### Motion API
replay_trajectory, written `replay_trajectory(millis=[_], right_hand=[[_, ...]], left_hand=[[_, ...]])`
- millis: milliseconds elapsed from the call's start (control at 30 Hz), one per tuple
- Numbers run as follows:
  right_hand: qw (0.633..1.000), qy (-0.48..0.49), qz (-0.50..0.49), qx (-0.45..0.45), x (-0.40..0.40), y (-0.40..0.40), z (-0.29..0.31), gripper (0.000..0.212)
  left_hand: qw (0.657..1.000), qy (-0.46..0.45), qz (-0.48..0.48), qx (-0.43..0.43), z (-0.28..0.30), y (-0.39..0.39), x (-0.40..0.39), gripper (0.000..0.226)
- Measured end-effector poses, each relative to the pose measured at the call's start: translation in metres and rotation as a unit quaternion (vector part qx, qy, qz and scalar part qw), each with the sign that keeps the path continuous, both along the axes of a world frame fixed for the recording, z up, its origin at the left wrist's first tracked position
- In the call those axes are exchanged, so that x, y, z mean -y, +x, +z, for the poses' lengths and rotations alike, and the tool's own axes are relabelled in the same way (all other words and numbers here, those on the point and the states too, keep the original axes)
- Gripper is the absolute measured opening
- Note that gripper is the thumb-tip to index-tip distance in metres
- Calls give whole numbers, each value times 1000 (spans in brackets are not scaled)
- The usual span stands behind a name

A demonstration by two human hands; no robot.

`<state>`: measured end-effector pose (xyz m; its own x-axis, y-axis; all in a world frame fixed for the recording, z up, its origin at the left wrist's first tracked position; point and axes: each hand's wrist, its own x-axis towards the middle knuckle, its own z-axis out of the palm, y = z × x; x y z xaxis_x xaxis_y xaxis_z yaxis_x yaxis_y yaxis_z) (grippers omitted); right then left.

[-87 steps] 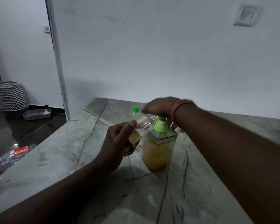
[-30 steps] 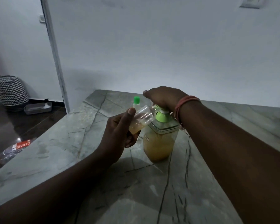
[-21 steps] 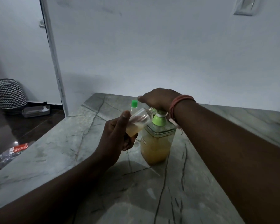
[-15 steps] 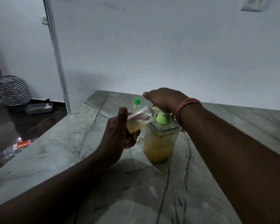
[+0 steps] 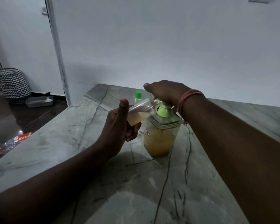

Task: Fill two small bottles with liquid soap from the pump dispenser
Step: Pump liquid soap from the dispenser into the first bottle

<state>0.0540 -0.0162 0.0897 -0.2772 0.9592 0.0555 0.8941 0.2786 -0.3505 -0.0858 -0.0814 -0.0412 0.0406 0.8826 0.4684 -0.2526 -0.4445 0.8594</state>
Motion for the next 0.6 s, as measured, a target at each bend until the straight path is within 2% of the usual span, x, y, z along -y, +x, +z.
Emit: replay_trajectory(millis=[233,267,400,500,600], right_hand=[[998,18,-7,59,4,-8,3,51],[998,33,-6,57,3,-7,3,52],[998,29,-20,-54,2,-1,-7,57],[999,4,-24,-32,2,1,-4,50],[1000,-14,-19,-1,6,-2,3,53]], left_hand=[[1000,1,10,3,4,-2,4,92],[1000,0,9,4,4,-1,4,91],[1000,1,7,0,0,-1,2,93],[1000,2,1,1,1,1,3,96],[1000,3,5,-2,3,0,4,93]])
